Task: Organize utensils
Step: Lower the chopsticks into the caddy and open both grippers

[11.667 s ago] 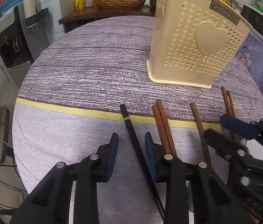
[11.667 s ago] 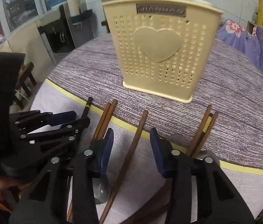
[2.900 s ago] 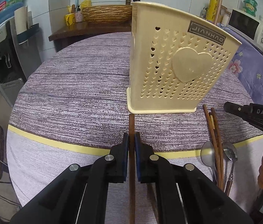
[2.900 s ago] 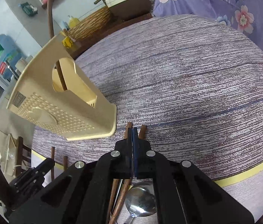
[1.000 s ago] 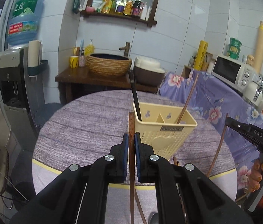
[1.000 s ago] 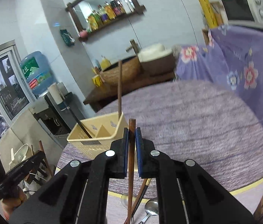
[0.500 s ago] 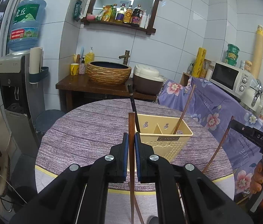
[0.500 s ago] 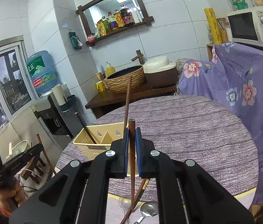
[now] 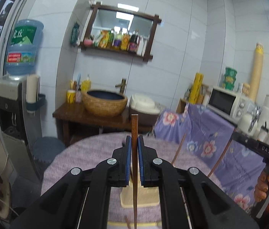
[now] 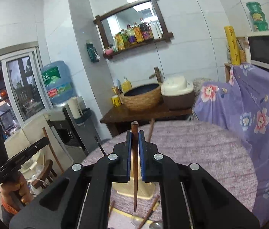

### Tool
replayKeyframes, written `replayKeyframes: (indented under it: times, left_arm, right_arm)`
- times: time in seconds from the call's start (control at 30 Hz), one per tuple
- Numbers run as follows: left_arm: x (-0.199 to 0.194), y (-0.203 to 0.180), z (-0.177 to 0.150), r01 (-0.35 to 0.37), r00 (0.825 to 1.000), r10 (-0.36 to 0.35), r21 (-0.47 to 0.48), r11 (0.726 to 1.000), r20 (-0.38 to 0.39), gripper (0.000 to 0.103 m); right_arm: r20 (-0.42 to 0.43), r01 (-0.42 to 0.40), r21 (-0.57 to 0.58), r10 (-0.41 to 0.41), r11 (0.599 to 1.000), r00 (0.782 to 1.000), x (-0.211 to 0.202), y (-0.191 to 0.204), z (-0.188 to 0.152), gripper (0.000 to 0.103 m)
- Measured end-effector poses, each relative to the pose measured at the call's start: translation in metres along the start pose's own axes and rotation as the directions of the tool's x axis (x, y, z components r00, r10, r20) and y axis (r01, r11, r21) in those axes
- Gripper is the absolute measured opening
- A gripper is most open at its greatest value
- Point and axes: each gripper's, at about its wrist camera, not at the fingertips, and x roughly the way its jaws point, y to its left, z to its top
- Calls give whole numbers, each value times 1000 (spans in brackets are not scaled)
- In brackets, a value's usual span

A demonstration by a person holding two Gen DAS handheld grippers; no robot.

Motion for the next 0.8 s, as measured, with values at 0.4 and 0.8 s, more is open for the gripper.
replayKeyframes:
  times: [0.4, 0.8]
  left_arm:
    - [60, -19, 34, -53, 986, 59, -39, 998, 158, 8]
    - [91, -1, -43, -67, 998, 69, -89, 994, 14, 8]
  right_arm:
    - [115, 96, 10, -96, 995, 989, 42, 10, 40, 8]
    - [-30, 124, 36, -123, 992, 992, 96, -13, -34, 8]
